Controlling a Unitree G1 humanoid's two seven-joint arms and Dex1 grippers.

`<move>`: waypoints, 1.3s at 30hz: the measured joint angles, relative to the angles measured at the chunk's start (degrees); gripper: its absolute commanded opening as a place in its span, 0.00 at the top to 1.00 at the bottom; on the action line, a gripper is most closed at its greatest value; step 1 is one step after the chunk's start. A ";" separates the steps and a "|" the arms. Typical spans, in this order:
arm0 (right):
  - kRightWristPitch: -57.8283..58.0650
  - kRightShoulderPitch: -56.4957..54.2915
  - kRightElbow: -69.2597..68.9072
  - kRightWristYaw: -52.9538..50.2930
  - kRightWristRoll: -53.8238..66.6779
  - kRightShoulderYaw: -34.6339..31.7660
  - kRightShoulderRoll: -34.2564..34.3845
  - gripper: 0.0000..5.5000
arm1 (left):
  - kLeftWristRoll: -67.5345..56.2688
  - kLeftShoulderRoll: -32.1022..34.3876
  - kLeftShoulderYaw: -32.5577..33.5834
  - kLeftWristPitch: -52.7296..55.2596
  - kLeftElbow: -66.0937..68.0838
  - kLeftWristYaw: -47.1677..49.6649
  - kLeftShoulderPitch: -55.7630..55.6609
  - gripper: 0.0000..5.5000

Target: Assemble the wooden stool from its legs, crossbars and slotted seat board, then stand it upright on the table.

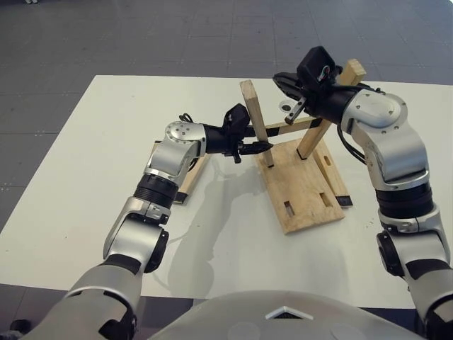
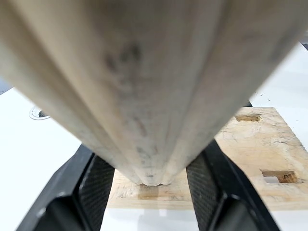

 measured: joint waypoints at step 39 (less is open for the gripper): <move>-0.59 -0.01 16.70 6.42 5.19 0.27 4.07 0.98 | -3.25 -1.87 2.14 10.15 7.15 0.71 -5.39 0.63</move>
